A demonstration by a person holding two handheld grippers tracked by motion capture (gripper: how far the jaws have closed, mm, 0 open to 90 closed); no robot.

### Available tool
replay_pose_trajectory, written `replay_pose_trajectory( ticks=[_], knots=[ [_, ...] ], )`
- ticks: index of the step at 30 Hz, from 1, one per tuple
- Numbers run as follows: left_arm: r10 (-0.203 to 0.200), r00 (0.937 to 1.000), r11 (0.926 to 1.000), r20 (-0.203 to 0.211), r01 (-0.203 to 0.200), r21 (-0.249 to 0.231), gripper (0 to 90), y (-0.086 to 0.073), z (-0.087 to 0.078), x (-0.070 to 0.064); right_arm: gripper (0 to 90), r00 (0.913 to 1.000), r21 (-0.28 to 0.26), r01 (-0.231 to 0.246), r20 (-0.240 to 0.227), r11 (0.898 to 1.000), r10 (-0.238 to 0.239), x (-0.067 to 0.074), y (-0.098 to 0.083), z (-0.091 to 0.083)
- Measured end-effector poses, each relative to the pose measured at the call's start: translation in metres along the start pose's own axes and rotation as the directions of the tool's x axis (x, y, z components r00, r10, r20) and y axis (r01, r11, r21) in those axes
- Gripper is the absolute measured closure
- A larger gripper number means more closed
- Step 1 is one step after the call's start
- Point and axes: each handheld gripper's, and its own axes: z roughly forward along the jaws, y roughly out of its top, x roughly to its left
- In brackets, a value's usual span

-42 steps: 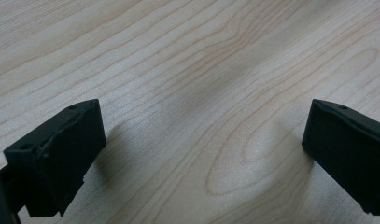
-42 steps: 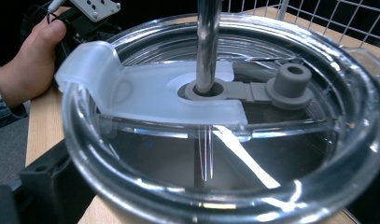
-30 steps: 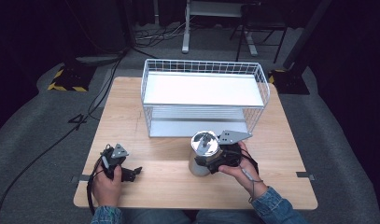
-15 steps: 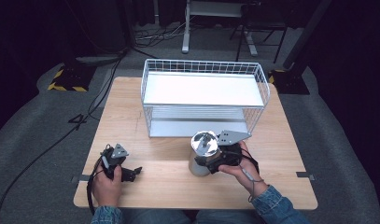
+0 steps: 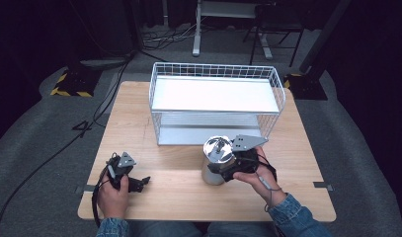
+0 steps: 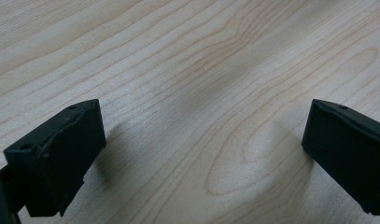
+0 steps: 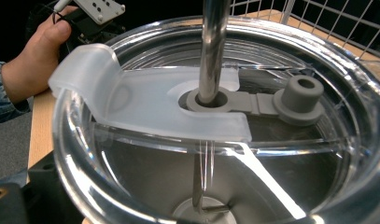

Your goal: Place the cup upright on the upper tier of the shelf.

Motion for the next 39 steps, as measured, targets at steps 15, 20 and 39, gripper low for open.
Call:
replay_pose_trajectory(
  ticks=[15, 20, 39],
  knots=[
    [0.001, 1.0, 1.0, -0.002, -0.001, 0.0, 0.0, 0.0, 0.0, 0.0, 3.6, 0.9993, -0.019, 0.035, 0.013, 0.999, -0.035, -0.002, 0.047, -0.027],
    [0.0, 1.0, 1.0, 0.0, 0.0, 0.0, 0.0, 0.0, 0.0, 0.0, 3.6, 0.9989, -0.033, 0.044, 0.02, 0.999, -0.043, -0.003, 0.065, -0.036],
    [0.002, 1.0, 1.0, -0.002, -0.002, 0.0, 0.0, 0.0, 0.0, 0.0, 3.6, 0.9974, -0.058, 0.029, 0.068, 0.998, -0.025, -0.018, 0.123, -0.062]
  ],
)
